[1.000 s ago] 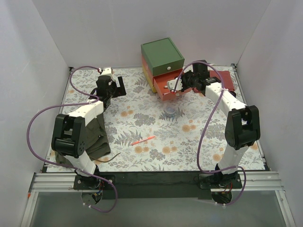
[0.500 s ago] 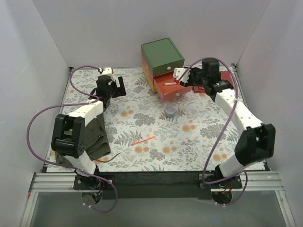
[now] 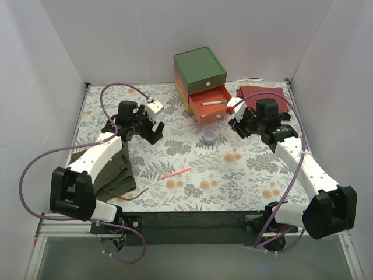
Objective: Sort the stationery into containers
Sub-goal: Place the pen in the drawer, then close the drawer in the storage box.
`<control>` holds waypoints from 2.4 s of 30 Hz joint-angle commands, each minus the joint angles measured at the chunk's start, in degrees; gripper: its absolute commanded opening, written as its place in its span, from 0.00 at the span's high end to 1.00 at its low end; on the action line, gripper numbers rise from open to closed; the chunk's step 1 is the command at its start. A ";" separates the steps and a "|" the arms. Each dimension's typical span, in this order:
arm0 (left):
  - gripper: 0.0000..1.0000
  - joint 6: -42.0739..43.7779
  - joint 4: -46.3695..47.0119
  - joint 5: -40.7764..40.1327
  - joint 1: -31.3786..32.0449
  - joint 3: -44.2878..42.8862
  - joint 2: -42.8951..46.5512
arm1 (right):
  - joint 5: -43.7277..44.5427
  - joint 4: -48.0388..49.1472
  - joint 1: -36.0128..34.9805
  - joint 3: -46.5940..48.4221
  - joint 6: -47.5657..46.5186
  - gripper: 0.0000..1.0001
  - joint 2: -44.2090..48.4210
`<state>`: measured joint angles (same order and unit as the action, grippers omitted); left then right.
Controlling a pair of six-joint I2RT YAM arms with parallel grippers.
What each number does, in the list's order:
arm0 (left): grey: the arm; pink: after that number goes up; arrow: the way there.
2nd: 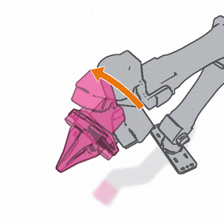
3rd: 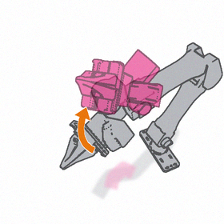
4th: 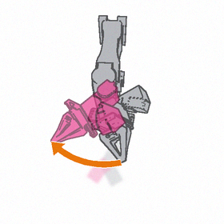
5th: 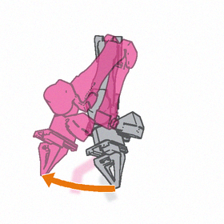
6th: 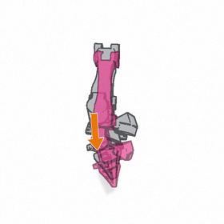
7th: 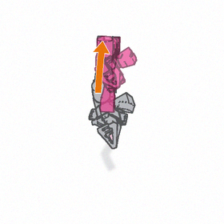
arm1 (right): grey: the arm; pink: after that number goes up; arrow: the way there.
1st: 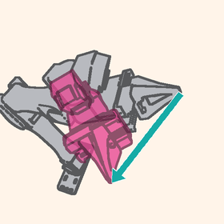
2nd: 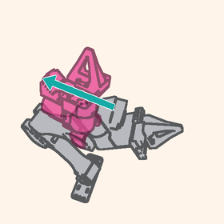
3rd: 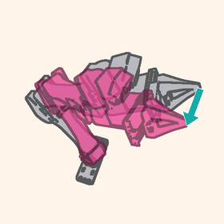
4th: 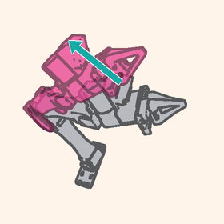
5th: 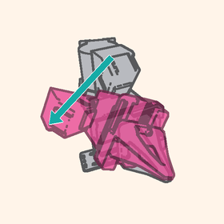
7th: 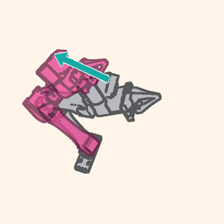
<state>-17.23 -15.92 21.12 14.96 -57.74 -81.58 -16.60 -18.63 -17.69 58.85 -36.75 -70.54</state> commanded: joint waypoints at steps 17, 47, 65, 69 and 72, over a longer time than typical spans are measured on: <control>0.32 7.04 -17.31 5.00 16.58 3.41 3.01 | -6.86 -2.02 14.35 -9.27 35.28 0.45 1.90; 0.33 2.12 -12.73 -0.38 18.17 4.91 -1.91 | -12.49 23.82 9.61 22.60 34.29 0.90 -38.26; 0.32 2.03 -11.59 -3.20 18.09 5.18 -2.35 | -10.03 26.46 2.93 33.87 37.81 0.87 -48.64; 0.32 1.85 -11.24 -3.28 18.09 5.53 -2.35 | -10.47 26.37 2.93 32.12 37.81 0.87 -46.98; 0.32 1.85 -11.06 -3.37 18.09 5.70 -2.27 | -13.62 26.28 2.84 29.92 37.54 0.79 -44.61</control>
<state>-15.29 -28.14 18.37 32.86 -52.12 -84.14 -27.11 4.97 -14.79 89.67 0.43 -119.46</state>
